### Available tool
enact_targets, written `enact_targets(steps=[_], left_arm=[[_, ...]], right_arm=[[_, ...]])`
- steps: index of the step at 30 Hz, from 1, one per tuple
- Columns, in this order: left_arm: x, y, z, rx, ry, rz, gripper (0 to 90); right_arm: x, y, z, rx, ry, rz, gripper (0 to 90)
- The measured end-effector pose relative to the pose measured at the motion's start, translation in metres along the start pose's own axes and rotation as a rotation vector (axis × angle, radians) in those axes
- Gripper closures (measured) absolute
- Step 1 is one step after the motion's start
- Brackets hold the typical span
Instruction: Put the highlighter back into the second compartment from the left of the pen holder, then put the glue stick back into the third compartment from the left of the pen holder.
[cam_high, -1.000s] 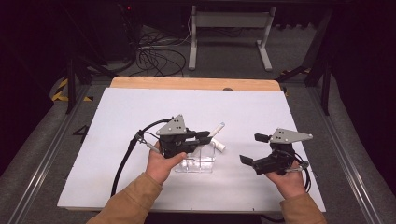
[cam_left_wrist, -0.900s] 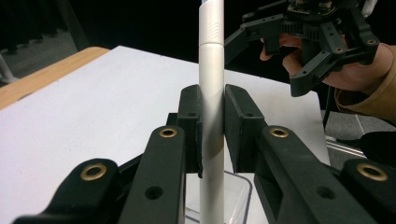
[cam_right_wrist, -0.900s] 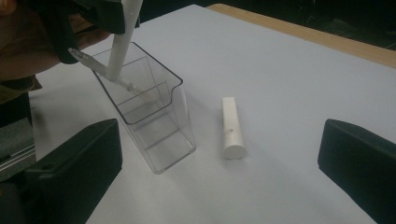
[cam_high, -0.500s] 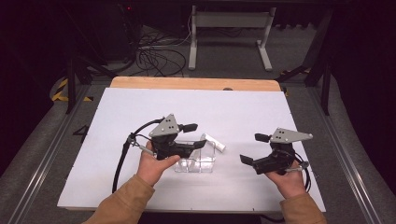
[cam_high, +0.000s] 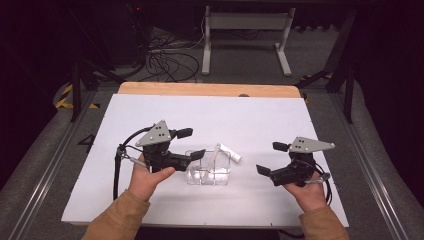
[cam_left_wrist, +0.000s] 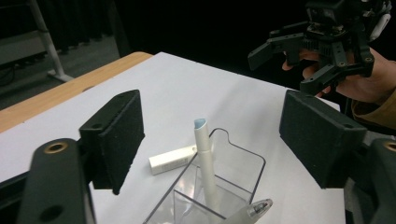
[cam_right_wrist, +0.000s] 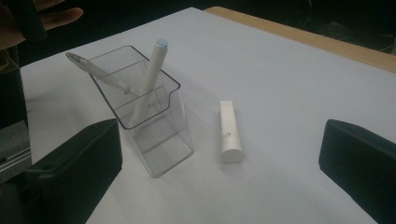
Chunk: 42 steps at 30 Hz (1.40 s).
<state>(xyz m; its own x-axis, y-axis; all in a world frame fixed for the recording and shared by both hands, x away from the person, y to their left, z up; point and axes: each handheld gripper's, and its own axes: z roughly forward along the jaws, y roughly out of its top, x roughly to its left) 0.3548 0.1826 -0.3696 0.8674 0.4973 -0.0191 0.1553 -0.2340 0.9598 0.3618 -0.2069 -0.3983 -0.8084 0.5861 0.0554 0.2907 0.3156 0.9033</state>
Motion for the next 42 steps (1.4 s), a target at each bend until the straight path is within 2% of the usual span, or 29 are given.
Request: enact_targets(steps=[9, 13, 20, 23, 29, 32, 38, 42], left_arm=[[0.002, -0.009, -0.027, 0.027, 0.05, 0.023, 19.0], [0.002, -0.017, -0.038, 0.056, 0.094, 0.035, 19.0], [0.003, -0.027, -0.05, 0.057, 0.118, -0.007, 17.1], [0.001, -0.03, -0.054, 0.091, 0.138, -0.007, 17.4], [-0.004, -0.039, -0.061, 0.104, 0.144, 0.006, 18.8], [-0.005, -0.044, -0.064, 0.107, 0.147, -0.004, 17.8], [0.001, -0.052, -0.07, 0.118, 0.159, -0.021, 16.3], [0.004, -0.058, -0.075, 0.119, 0.156, -0.052, 16.0]], right_arm=[[-0.001, 0.0, 0.0, -0.006, -0.008, -0.003, 0.0], [-0.001, 0.0, -0.001, -0.011, -0.009, -0.005, 0.0], [0.001, 0.003, -0.002, -0.025, -0.008, -0.012, 0.0], [0.001, 0.004, -0.003, -0.024, -0.008, -0.014, 0.0], [0.0, 0.005, -0.004, -0.017, -0.005, -0.005, 0.0], [0.001, 0.005, -0.004, -0.015, -0.01, -0.009, 0.0], [0.001, 0.006, -0.006, -0.034, 0.008, -0.019, 0.0], [-0.001, 0.005, -0.006, -0.026, -0.01, -0.009, 0.0]])
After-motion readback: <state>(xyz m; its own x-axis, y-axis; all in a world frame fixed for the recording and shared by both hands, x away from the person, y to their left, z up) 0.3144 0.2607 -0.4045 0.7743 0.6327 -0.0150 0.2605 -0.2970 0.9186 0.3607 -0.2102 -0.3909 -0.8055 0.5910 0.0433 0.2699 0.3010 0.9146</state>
